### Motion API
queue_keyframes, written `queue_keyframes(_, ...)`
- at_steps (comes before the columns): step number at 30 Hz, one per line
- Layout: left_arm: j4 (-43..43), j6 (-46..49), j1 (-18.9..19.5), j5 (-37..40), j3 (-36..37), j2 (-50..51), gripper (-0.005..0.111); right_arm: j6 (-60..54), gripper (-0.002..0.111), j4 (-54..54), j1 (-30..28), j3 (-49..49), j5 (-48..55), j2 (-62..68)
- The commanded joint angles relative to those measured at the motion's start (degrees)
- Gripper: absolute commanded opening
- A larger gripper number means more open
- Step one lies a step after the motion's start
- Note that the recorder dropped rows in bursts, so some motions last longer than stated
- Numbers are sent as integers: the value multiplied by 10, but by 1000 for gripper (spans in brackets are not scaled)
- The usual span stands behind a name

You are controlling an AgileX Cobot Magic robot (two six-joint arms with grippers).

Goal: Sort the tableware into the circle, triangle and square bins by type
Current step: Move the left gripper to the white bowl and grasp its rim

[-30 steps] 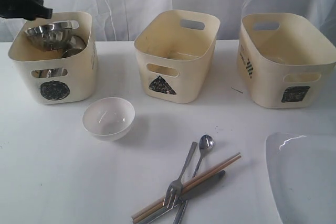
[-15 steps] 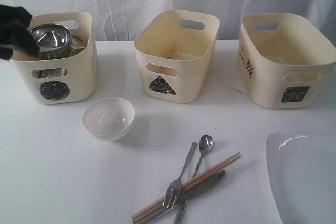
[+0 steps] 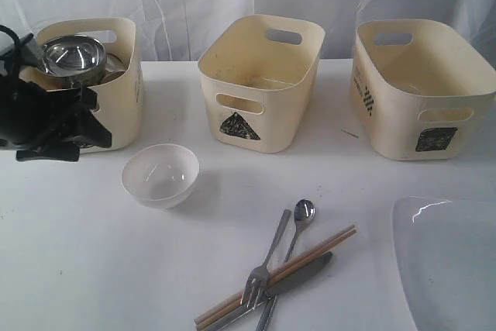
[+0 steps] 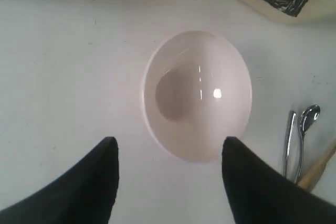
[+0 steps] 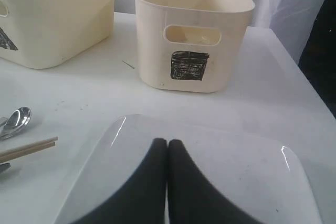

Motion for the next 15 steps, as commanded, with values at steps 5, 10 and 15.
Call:
queue_keyframes(5, -43, 159, -71, -111, 10, 87, 62, 3, 0, -1, 0, 3, -2, -3)
queue_keyframes(10, -35, 166, -81, -140, 10, 133, 62, 3, 0, -1, 0, 3, -2, -3)
queue_keyframes(15, -36, 166, -81, -160, 10, 164, 62, 3, 0, -1, 0, 3, -2, -3)
